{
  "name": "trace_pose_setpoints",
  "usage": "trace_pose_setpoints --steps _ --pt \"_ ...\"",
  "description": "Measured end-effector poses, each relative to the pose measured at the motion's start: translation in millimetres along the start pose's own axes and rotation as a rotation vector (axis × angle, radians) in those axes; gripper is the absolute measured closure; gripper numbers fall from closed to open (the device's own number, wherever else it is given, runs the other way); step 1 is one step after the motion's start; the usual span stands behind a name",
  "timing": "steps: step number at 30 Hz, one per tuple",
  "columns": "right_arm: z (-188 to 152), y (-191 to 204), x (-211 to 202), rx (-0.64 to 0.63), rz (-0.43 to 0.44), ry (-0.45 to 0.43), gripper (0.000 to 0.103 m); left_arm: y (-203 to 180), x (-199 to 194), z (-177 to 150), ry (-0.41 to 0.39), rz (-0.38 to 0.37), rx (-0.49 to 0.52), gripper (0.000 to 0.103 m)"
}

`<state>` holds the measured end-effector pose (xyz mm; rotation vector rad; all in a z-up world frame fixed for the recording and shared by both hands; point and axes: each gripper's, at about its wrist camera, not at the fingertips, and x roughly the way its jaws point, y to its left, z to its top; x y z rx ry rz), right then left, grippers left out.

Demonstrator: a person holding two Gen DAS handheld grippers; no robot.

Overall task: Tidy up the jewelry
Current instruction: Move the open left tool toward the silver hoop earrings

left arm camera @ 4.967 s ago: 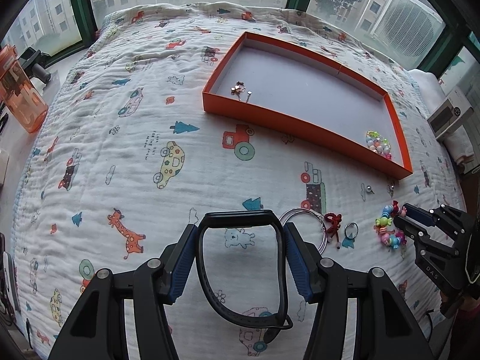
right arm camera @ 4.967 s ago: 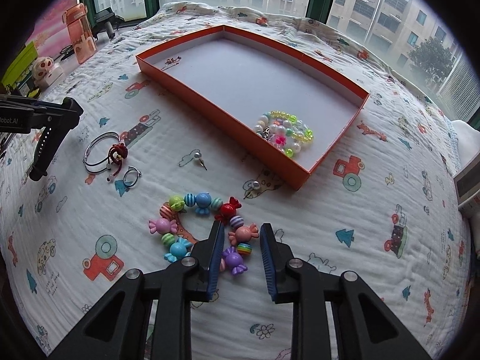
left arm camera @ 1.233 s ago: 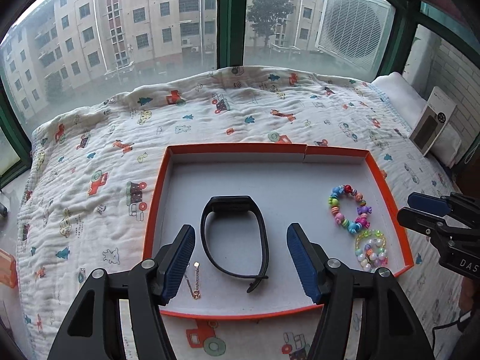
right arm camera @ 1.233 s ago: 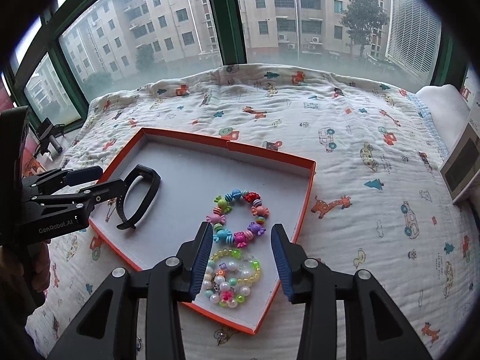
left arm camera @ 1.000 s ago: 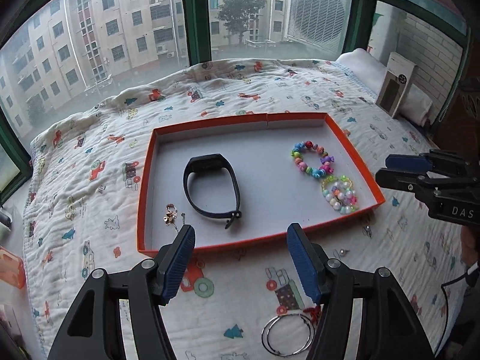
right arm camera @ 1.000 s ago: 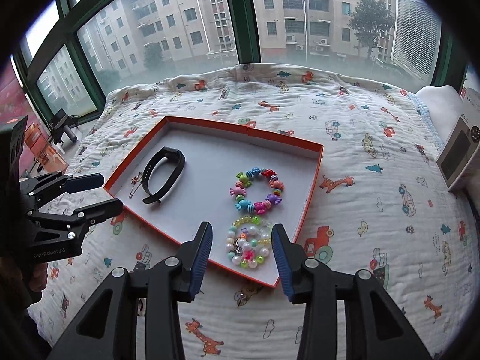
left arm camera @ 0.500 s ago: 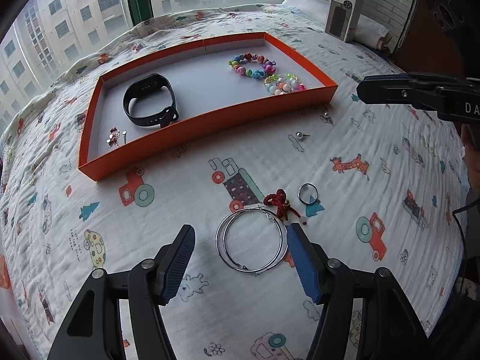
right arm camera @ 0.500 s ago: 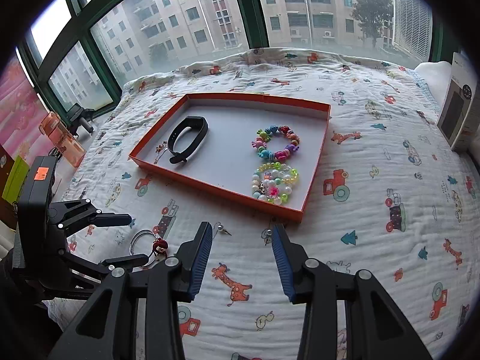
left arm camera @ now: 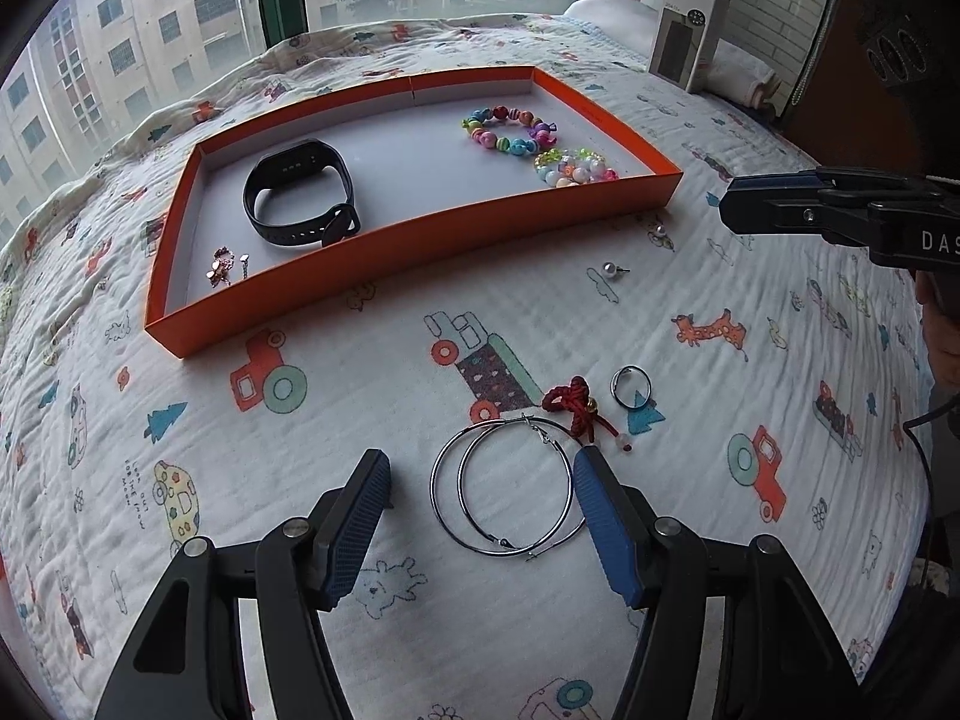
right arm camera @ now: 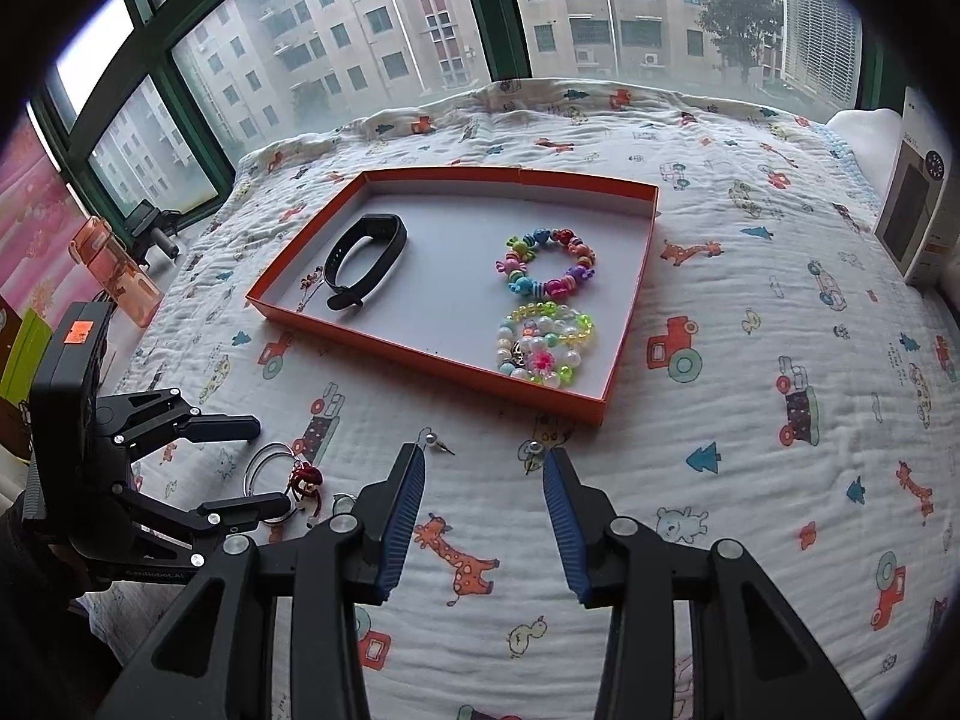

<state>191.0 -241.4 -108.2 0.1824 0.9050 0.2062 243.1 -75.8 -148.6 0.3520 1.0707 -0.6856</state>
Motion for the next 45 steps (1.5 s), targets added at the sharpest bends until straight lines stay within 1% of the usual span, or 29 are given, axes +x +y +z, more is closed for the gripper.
trace_pose_setpoints --steps 2,4,8,16,21,25,30,34,39,41,45 --pt "-2 0 2 -0.002 -0.001 0.007 0.058 -1 0 -1 -0.009 0.003 0.007 0.036" --pt "-5 0 4 -0.003 -0.004 0.016 0.058 -2 0 -2 -0.018 0.009 0.017 0.040" --pt "-9 -2 7 -0.001 -0.005 0.030 0.058 -4 -2 -4 -0.030 0.011 0.041 0.051" --pt "-14 -4 10 0.002 -0.001 0.046 0.058 -4 -5 -7 -0.039 0.008 0.027 0.051" --pt "-15 -5 11 -0.010 -0.003 0.050 0.058 2 -11 -9 -0.050 0.014 -0.027 0.051" --pt "-13 -7 16 -0.017 -0.003 0.056 0.058 8 -23 -9 -0.081 0.014 -0.086 0.051" --pt "-7 -12 28 -0.033 -0.019 0.065 0.058 14 -33 -8 -0.109 0.017 -0.129 0.051" --pt "-2 -11 35 -0.108 -0.009 0.073 0.058 18 -36 -7 -0.114 0.014 -0.140 0.051" --pt "0 -7 39 -0.281 0.017 0.097 0.058 20 -36 -7 -0.114 0.011 -0.146 0.051" --pt "1 -4 41 -0.357 0.009 0.105 0.058 22 -35 -8 -0.111 0.007 -0.152 0.051" --pt "3 -1 46 -0.459 0.050 0.122 0.058 24 -30 -9 -0.102 0.014 -0.168 0.051"
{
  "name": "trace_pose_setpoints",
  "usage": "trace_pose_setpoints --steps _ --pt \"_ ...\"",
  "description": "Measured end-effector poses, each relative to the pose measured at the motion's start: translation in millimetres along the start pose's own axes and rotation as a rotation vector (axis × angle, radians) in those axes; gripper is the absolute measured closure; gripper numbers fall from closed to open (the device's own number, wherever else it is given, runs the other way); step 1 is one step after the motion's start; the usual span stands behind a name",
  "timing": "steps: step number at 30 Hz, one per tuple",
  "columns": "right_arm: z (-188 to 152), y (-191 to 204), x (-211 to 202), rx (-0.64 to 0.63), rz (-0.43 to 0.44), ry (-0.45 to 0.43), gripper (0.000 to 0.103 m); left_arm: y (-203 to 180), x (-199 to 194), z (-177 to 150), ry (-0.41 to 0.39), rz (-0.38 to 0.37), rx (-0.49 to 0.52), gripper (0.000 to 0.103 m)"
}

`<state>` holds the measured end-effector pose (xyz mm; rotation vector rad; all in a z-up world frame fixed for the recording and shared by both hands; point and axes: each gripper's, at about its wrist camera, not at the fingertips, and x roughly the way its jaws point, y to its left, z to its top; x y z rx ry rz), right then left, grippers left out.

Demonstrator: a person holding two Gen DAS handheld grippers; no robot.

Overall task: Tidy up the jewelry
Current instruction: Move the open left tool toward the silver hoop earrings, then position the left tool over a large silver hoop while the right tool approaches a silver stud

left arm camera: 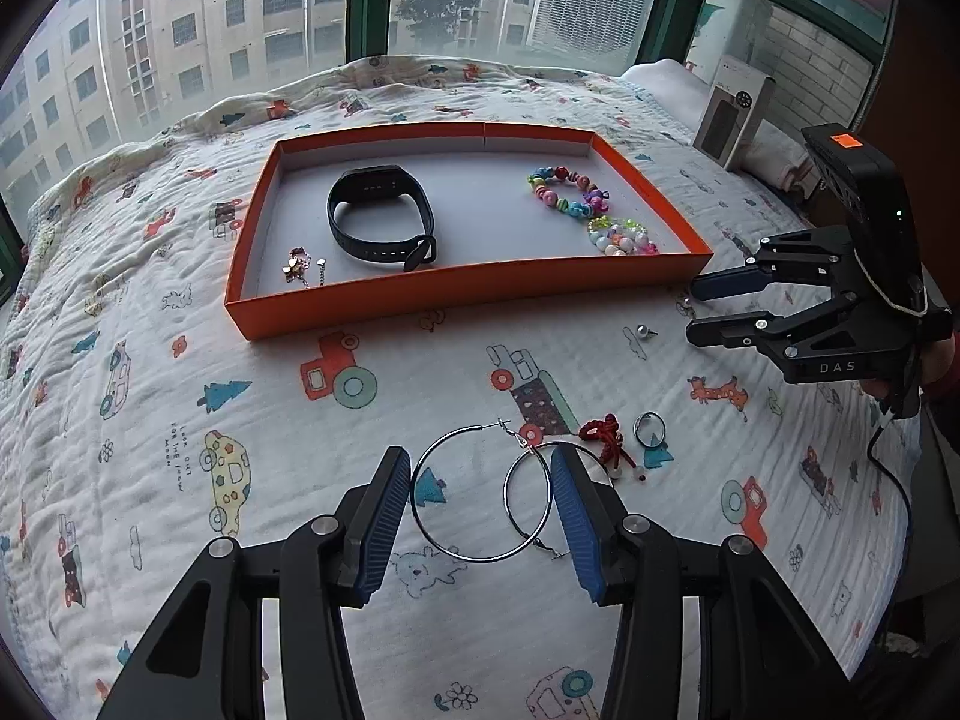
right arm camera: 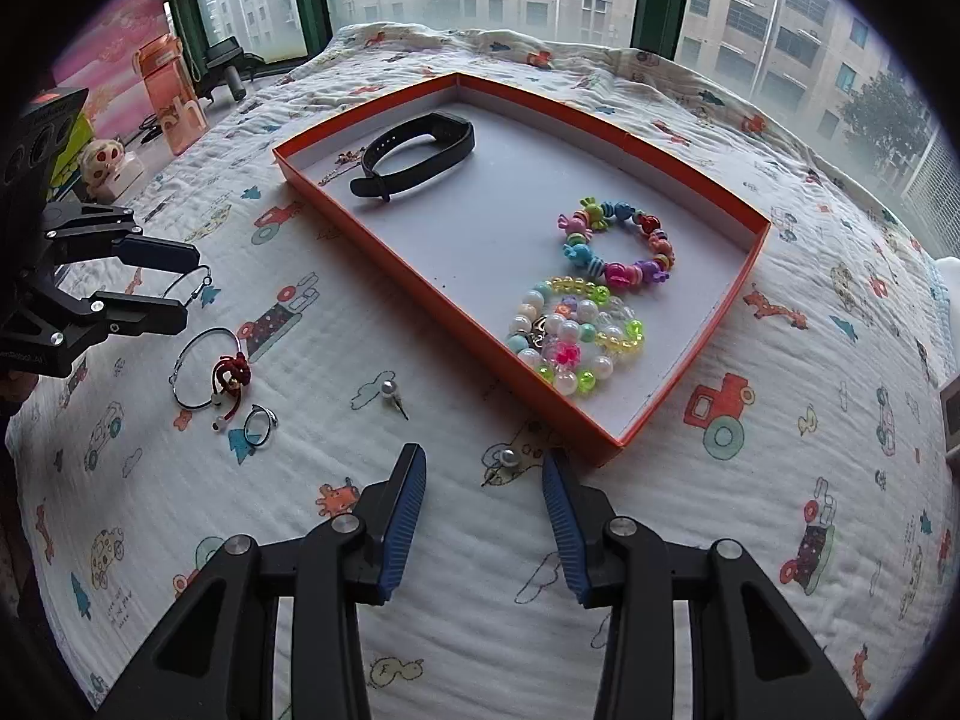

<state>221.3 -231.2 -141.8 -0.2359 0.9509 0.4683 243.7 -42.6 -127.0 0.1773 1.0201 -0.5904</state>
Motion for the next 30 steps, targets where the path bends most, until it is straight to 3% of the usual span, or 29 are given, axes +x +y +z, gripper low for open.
trace_pose_setpoints --steps 18,30 --pt "-1 3 3 -0.224 0.128 0.003 0.058 -1 13 -1 0.037 0.021 -0.043 0.051" --pt "-3 1 1 -0.152 0.103 0.003 0.058 0 11 0 0.034 0.023 -0.046 0.051"
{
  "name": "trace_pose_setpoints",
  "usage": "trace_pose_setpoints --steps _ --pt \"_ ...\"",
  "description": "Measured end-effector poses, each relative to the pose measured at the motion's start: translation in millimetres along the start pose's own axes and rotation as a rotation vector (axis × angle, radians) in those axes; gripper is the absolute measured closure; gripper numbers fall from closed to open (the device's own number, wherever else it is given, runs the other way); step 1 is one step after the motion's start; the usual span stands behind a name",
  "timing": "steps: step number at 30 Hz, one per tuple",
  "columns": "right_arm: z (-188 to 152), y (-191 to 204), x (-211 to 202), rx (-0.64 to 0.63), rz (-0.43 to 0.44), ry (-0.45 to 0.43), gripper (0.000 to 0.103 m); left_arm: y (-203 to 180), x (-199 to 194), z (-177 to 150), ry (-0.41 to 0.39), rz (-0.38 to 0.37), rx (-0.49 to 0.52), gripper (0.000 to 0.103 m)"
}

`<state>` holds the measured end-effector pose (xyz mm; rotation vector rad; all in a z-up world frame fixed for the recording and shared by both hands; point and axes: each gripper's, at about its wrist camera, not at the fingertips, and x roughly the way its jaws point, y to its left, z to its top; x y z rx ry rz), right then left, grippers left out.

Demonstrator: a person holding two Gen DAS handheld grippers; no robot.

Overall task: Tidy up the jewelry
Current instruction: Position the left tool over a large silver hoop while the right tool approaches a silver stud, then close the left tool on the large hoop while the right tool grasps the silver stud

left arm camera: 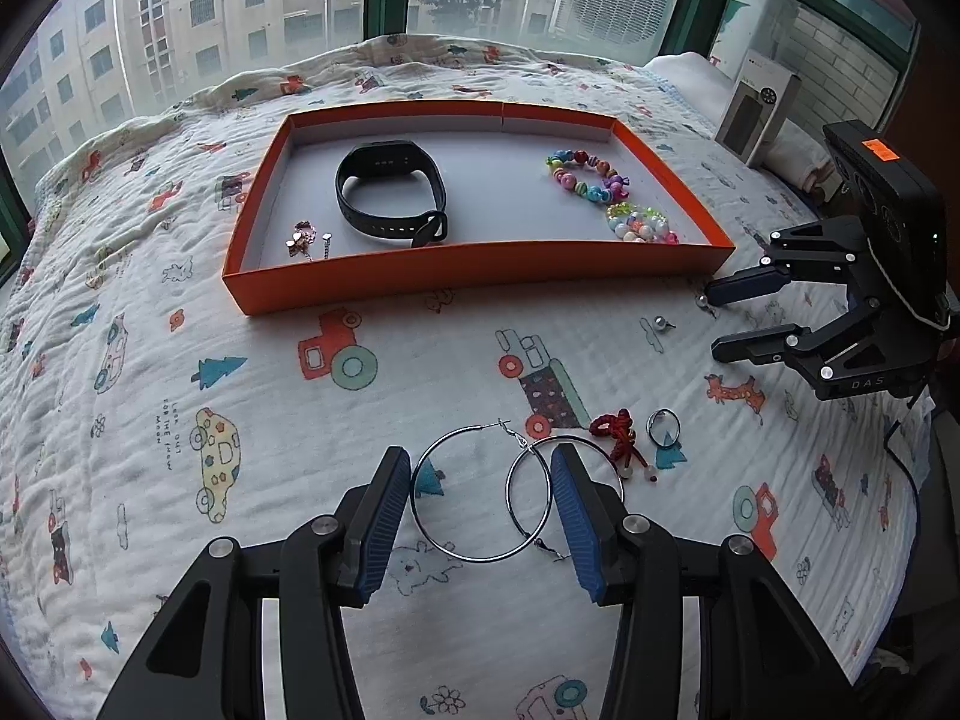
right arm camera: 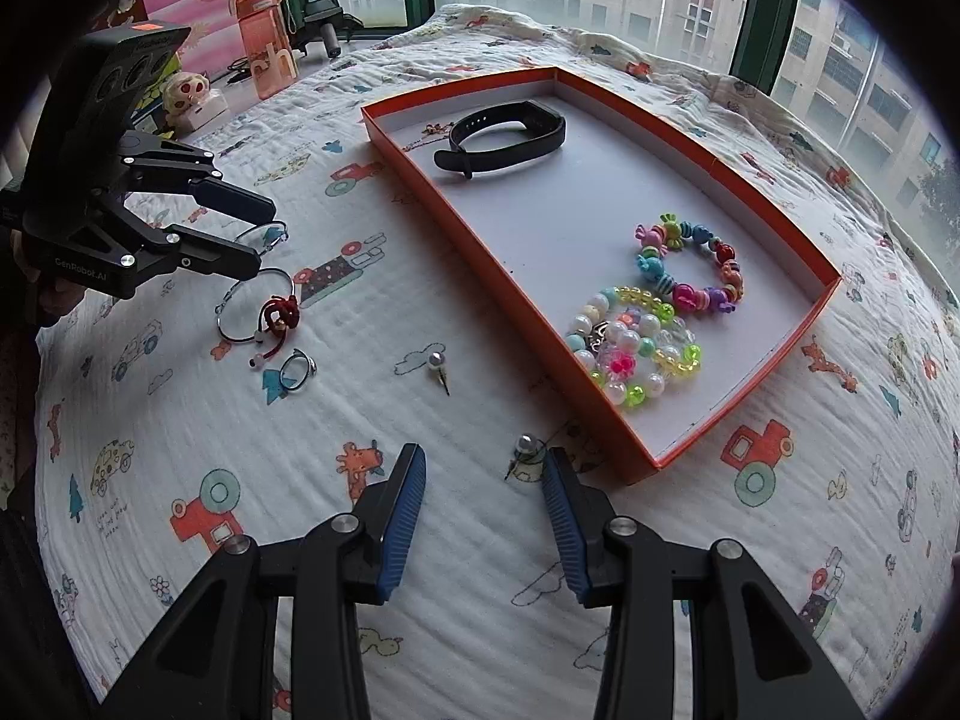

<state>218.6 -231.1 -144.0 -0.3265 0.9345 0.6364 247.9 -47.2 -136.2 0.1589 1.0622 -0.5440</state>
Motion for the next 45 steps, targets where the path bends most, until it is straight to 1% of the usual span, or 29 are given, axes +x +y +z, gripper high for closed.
trace_pose_setpoints --steps 3,11,13,17,19,21,24,27,29,32,36,39,42,45 --pt "4 -1 4 0.010 -0.010 -0.015 0.058 2 0 -1 0.001 0.002 -0.005 0.051" --pt "5 13 4 -0.029 0.045 -0.043 0.058 7 -2 -6 0.005 0.007 -0.016 0.051" --pt "3 14 2 -0.022 0.009 -0.052 0.058 7 -1 -7 0.006 0.005 -0.018 0.051" --pt "0 4 -4 0.094 -0.005 -0.084 0.058 5 -1 -7 0.002 0.000 -0.012 0.051" --pt "-3 2 -4 0.160 -0.050 -0.068 0.058 4 -2 -6 -0.006 -0.006 -0.008 0.051" --pt "-6 2 -4 0.212 -0.063 -0.055 0.058 3 -3 -4 -0.013 -0.013 -0.003 0.051" --pt "-8 7 -6 0.264 -0.084 -0.043 0.058 4 -5 -2 -0.021 -0.018 0.001 0.051" --pt "-4 10 -5 0.287 -0.108 -0.044 0.058 6 -9 -2 -0.033 -0.027 0.002 0.051" --pt "0 9 -1 0.286 -0.120 -0.046 0.058 8 -11 -3 -0.038 -0.030 0.006 0.051" --pt "6 6 5 0.259 -0.113 -0.053 0.058 10 -15 -7 -0.040 -0.029 0.007 0.051" --pt "9 14 6 0.174 -0.056 -0.052 0.058 16 -18 -11 -0.045 -0.031 0.001 0.051" --pt "8 23 5 0.116 -0.037 -0.044 0.058 21 -16 -13 -0.040 -0.028 -0.009 0.051" --pt "5 27 2 0.115 -0.026 -0.050 0.058 24 -13 -13 -0.037 -0.033 -0.014 0.051" --pt "3 25 -3 0.149 -0.050 -0.079 0.058 23 -10 -13 -0.033 -0.038 -0.009 0.051"
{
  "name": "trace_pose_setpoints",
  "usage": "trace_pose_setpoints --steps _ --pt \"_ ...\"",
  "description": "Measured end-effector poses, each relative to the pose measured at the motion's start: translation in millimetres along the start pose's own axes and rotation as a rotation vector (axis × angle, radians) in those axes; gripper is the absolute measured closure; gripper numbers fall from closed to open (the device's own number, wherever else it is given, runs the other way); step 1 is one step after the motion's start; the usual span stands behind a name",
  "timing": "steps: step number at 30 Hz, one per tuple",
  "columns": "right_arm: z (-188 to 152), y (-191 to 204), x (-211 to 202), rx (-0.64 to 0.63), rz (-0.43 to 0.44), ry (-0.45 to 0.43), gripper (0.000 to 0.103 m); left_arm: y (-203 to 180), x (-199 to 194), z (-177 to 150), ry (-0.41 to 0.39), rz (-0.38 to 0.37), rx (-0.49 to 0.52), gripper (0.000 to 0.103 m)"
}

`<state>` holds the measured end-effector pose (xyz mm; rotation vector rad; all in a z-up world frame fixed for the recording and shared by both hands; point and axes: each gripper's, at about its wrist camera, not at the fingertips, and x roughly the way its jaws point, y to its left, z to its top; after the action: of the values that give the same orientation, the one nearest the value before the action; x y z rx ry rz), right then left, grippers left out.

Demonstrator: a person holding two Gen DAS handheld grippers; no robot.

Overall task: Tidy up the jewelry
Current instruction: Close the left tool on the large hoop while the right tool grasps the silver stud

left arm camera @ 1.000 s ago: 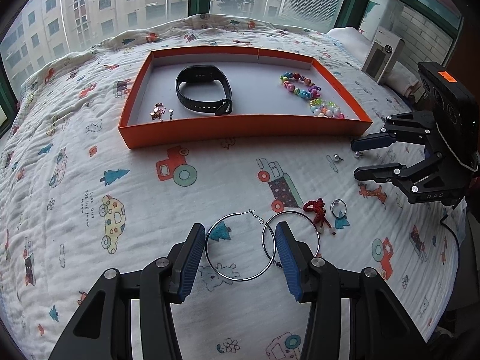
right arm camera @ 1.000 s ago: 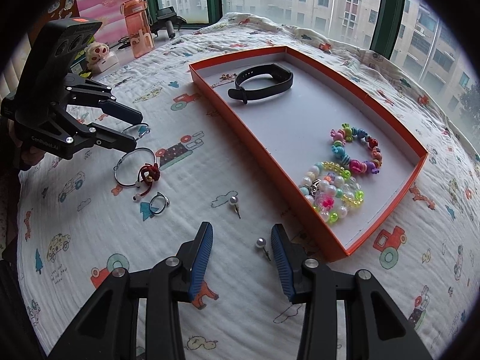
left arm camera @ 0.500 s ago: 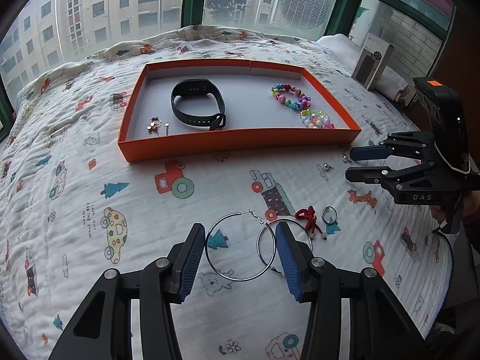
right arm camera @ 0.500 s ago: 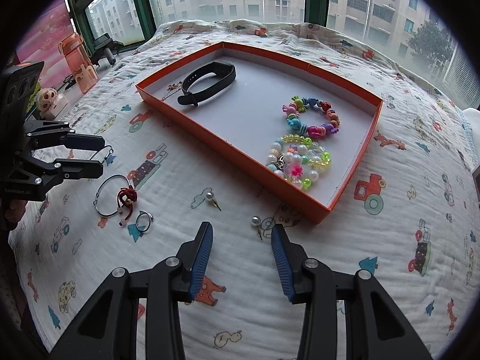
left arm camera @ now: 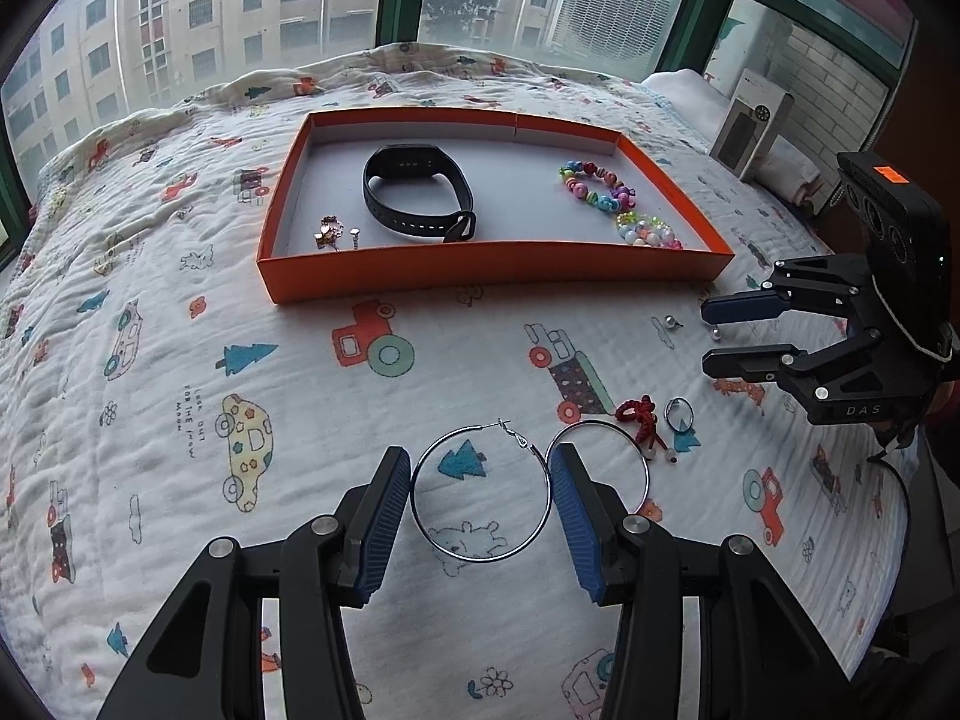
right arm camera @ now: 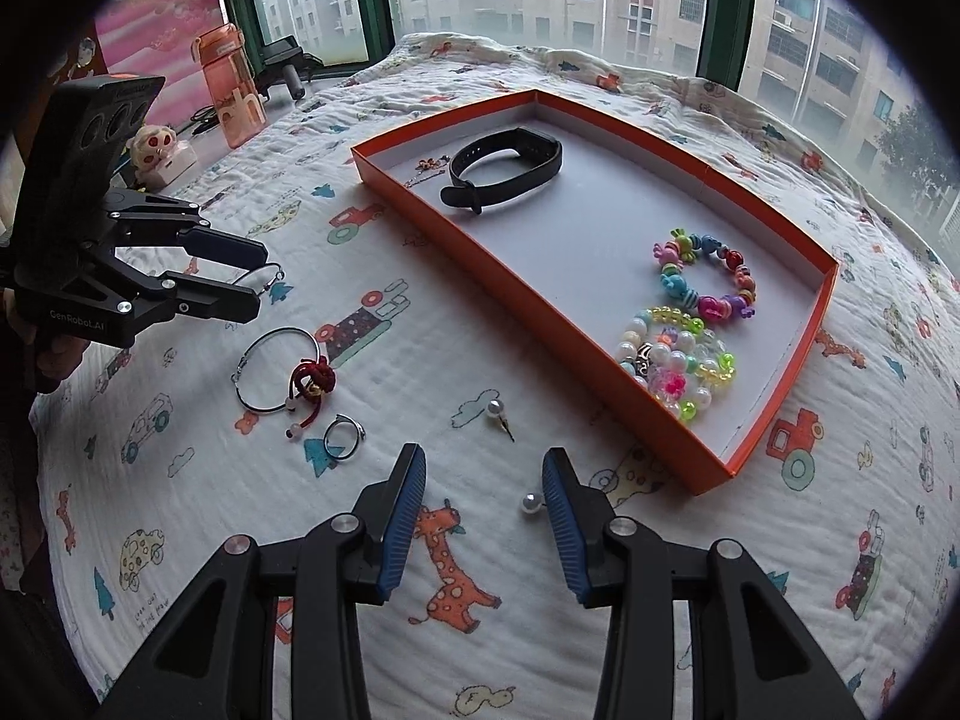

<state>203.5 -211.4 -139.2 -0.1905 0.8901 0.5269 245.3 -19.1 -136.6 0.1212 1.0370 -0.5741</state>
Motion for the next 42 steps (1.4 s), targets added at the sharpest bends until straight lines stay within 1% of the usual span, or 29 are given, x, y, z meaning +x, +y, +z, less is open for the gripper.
trace_pose_setpoints --steps 3,5,9,10,14,16,20,26,31,37,42 --pt "1 -11 2 0.049 -0.035 0.012 0.058 -2 1 1 0.001 -0.006 0.007 0.051" --pt "-1 -16 3 0.082 -0.042 0.025 0.058 -3 1 1 -0.001 -0.007 0.011 0.051" --pt "-5 -15 1 0.130 -0.056 0.025 0.059 -3 1 2 -0.002 -0.002 0.006 0.051" --pt "-5 -12 1 0.139 -0.061 0.026 0.060 -2 1 2 -0.002 0.000 0.003 0.051" --pt "-6 -3 3 0.162 -0.133 0.038 0.065 -2 0 4 -0.005 0.000 0.000 0.051" --pt "-5 -5 4 0.208 -0.148 0.026 0.067 -2 0 5 -0.007 0.000 0.003 0.051" --pt "-6 -12 3 0.308 -0.162 0.004 0.075 -3 -3 5 -0.016 -0.001 0.005 0.051" --pt "-5 -7 5 0.313 -0.205 0.006 0.080 -2 -6 5 -0.020 0.000 0.001 0.051" --pt "-5 1 7 0.265 -0.251 0.008 0.082 -4 -9 5 -0.027 -0.002 -0.003 0.051" --pt "-8 -4 2 0.310 -0.240 -0.004 0.083 -9 -16 10 -0.043 -0.001 -0.006 0.051" --pt "-6 -4 -14 0.336 -0.239 -0.041 0.083 -14 -27 19 -0.072 0.004 -0.008 0.051"
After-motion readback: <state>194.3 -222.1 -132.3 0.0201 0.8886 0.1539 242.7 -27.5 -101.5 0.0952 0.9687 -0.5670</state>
